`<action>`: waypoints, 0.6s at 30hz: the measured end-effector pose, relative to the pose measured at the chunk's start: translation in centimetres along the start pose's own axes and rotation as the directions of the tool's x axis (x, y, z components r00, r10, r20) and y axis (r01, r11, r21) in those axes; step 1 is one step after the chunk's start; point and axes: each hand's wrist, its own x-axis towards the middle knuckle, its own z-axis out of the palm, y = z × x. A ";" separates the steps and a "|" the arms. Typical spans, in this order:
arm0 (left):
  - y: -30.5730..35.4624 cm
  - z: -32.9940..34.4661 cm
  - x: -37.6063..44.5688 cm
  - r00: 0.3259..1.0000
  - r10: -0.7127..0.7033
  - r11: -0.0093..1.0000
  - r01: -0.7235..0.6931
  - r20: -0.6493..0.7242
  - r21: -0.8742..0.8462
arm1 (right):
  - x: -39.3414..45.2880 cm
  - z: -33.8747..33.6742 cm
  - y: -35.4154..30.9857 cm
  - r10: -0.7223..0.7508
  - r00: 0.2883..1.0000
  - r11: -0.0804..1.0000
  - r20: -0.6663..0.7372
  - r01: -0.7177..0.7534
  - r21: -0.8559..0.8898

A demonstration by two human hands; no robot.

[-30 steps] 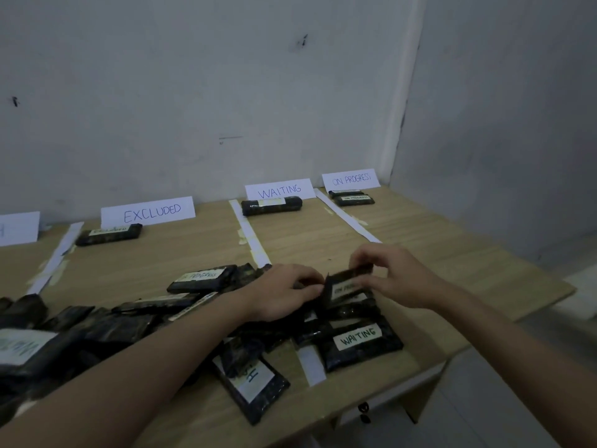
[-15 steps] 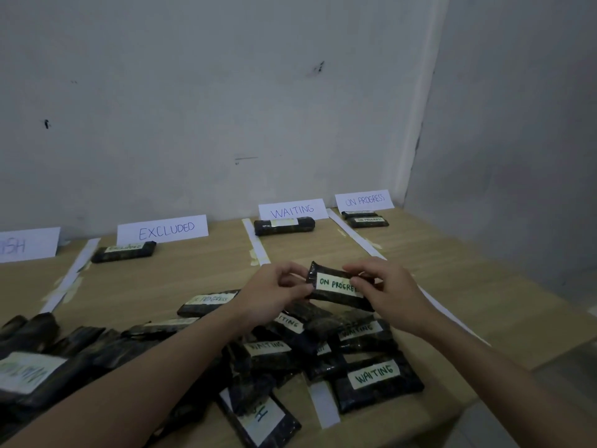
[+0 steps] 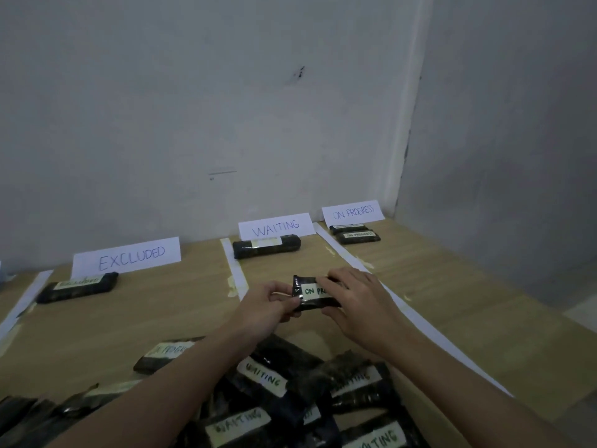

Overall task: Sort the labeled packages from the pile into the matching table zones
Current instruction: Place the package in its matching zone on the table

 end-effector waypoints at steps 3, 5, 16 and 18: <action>-0.1 1.6 2.9 1.000 -0.006 0.999 0.005 0.031 0.040 | 0.4 1.5 2.5 0.011 0.999 1.000 0.030 -0.011 0.000; 0.0 2.7 4.9 0.999 0.021 0.992 -0.026 0.045 0.120 | 0.8 2.4 4.6 0.016 0.999 1.000 0.047 -0.016 0.012; -0.1 9.0 17.5 0.815 0.391 0.407 -0.571 0.429 0.713 | 7.0 9.0 22.9 0.347 0.935 0.937 0.072 -0.348 0.004; -1.1 10.0 19.4 0.782 0.426 0.334 -0.603 0.455 0.725 | 8.3 10.4 25.6 0.385 0.912 0.922 0.141 -0.388 -0.013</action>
